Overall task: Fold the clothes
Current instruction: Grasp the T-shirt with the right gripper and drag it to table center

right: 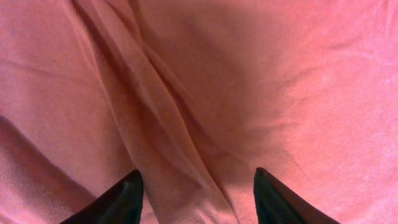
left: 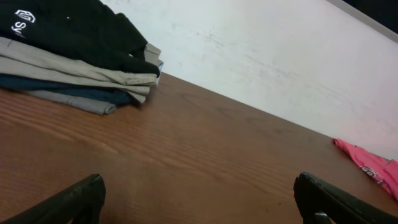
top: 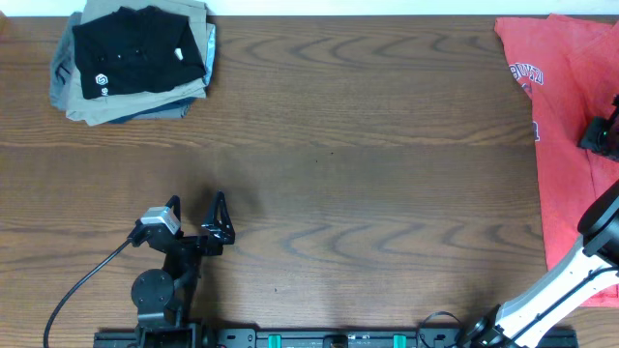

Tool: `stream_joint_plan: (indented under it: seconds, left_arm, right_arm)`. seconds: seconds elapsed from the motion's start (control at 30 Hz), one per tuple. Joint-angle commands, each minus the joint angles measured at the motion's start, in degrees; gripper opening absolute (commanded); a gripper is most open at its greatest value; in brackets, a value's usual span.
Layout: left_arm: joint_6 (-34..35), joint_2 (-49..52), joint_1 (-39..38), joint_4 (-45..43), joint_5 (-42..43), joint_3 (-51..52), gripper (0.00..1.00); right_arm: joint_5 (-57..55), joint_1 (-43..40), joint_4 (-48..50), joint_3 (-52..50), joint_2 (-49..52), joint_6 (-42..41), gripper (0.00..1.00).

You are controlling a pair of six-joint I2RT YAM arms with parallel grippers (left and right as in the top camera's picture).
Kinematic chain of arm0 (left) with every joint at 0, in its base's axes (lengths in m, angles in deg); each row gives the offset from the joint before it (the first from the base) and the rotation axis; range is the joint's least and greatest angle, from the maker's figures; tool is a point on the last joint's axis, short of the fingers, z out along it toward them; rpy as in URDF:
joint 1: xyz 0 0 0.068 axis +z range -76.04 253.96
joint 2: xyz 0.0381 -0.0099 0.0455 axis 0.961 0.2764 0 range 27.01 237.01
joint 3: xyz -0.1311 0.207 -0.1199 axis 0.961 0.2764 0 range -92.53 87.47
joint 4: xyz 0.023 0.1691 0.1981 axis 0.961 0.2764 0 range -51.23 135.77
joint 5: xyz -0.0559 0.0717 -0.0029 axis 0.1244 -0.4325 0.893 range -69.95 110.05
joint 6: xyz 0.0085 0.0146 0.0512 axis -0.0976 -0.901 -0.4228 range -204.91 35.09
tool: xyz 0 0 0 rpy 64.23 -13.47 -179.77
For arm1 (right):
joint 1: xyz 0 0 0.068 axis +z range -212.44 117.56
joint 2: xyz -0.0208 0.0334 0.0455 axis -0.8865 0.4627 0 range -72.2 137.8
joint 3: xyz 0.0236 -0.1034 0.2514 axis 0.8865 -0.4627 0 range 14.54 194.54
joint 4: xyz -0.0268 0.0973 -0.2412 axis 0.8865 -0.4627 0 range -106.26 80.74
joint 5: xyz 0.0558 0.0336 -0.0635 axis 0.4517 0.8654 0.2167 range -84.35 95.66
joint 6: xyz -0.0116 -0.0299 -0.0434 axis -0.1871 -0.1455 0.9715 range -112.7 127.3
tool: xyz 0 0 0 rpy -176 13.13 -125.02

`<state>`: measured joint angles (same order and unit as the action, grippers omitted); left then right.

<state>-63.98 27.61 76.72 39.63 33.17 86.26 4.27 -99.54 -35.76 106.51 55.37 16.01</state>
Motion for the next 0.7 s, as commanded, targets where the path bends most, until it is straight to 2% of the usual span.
stream_joint_plan:
  seconds: [0.0,0.1,0.13,0.23,0.37,0.57,0.67]
  left_arm:
    - [-0.7,-0.3,-0.3,1.9,0.4,1.0,0.98]
    - [-0.7,-0.3,-0.3,1.9,0.4,1.0,0.98]
    - [-0.7,-0.3,-0.3,1.9,0.4,1.0,0.98]
    - [-0.7,-0.3,-0.3,1.9,0.4,1.0,0.98]
    - [-0.7,-0.3,-0.3,1.9,0.4,1.0,0.98]
    - [-0.7,-0.3,-0.3,1.9,0.4,1.0,0.98]
    - [-0.7,-0.3,-0.3,1.9,0.4,1.0,0.98]
  right_arm:
    - [2.2,-0.1,0.2,0.9,1.8,0.6,0.62]
    - [3.0,0.0,0.2,0.9,2.7,0.6,0.62]
    - [3.0,0.0,0.2,0.9,2.9,0.6,0.59]
    - [3.0,0.0,0.5,0.9,2.9,0.6,0.4]
    - [2.9,-0.1,0.5,0.9,2.9,0.6,0.22]
    - [2.9,-0.1,0.6,1.0,2.3,-0.9,0.04]
    - [3.0,0.0,0.5,1.0,1.2,-3.9,0.01]
